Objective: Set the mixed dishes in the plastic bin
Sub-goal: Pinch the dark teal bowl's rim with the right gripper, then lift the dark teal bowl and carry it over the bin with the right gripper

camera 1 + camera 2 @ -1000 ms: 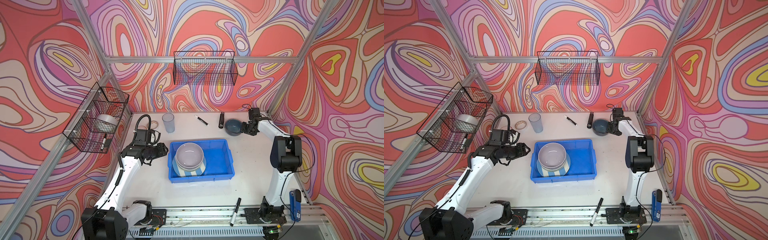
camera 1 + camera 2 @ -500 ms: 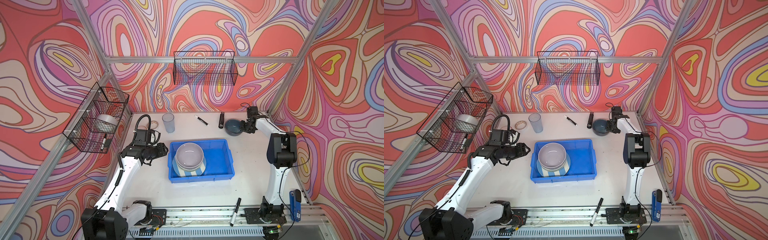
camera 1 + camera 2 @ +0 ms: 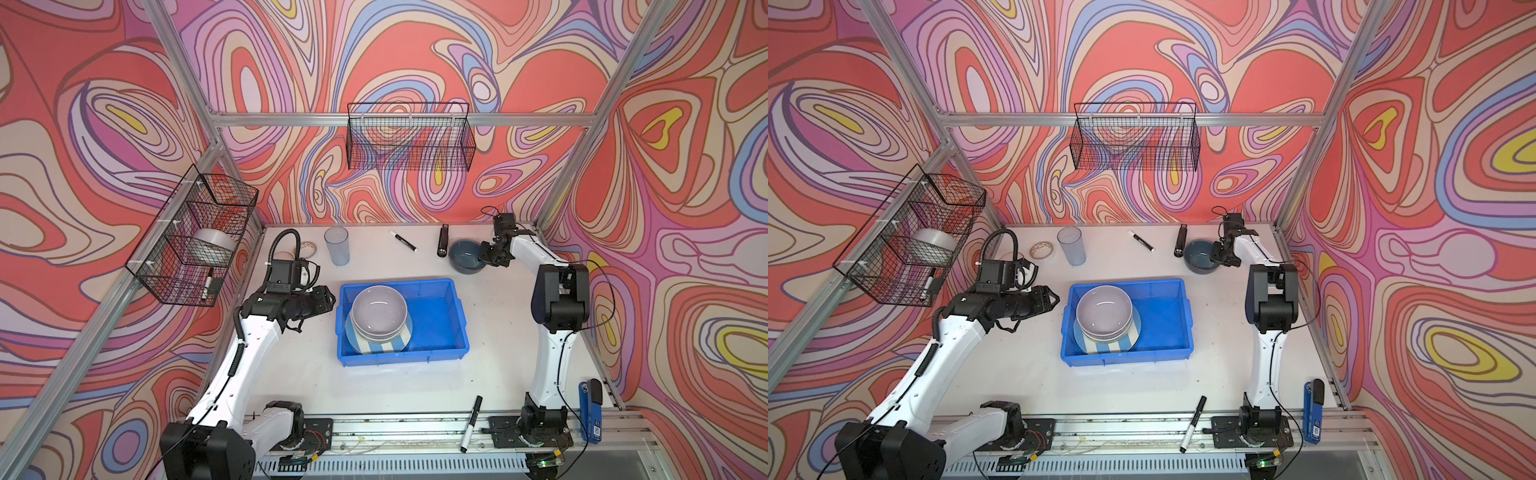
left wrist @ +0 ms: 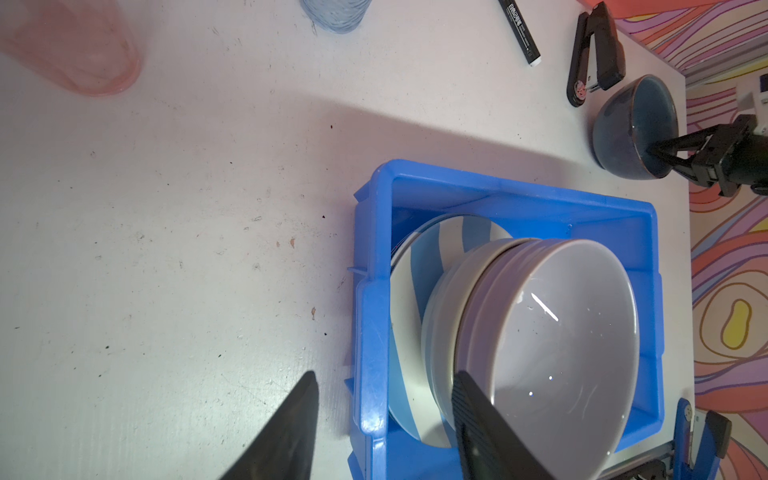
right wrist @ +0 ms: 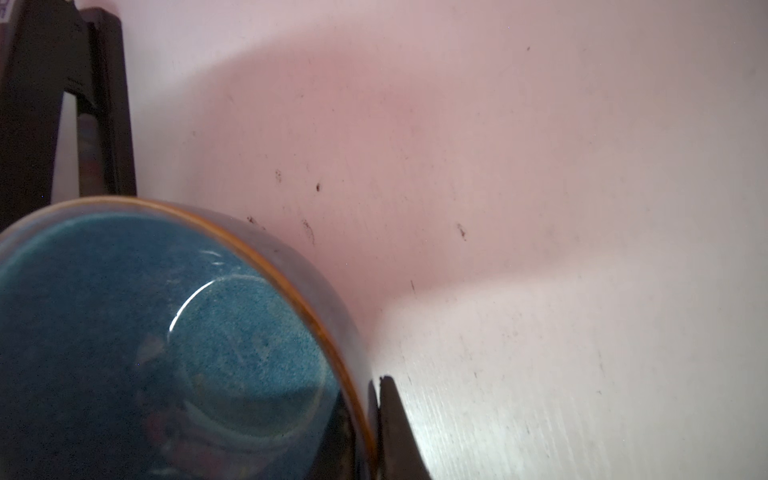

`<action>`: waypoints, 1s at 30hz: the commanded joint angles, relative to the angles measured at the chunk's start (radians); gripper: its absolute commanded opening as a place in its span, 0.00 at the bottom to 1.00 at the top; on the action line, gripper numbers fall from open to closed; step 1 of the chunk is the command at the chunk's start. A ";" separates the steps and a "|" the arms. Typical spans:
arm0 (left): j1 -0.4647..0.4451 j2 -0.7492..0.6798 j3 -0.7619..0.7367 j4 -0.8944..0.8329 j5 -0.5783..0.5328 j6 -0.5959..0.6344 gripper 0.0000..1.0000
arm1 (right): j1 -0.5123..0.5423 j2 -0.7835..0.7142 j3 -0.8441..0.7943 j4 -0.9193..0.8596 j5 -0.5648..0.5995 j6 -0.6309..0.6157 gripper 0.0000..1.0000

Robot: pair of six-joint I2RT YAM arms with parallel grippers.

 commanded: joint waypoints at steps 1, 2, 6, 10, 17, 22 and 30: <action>0.007 -0.015 0.012 -0.013 -0.012 0.022 0.55 | -0.004 -0.041 -0.015 -0.024 0.004 -0.008 0.01; 0.008 -0.014 0.012 -0.014 -0.012 0.022 0.55 | -0.004 -0.054 -0.020 -0.024 0.008 -0.009 0.00; 0.007 -0.014 0.014 -0.015 -0.012 0.022 0.55 | -0.005 -0.118 -0.033 -0.038 0.014 -0.012 0.00; 0.008 -0.016 0.014 -0.015 -0.014 0.022 0.55 | -0.004 -0.198 -0.051 -0.046 0.002 -0.013 0.00; 0.009 -0.019 0.015 -0.013 -0.006 0.023 0.55 | -0.002 -0.341 -0.080 -0.052 -0.100 -0.003 0.00; 0.009 -0.029 0.010 -0.016 -0.027 0.019 0.56 | 0.030 -0.413 -0.068 -0.108 -0.137 -0.035 0.00; 0.009 -0.036 0.007 -0.014 -0.019 0.022 0.60 | 0.161 -0.507 -0.023 -0.174 -0.173 -0.068 0.00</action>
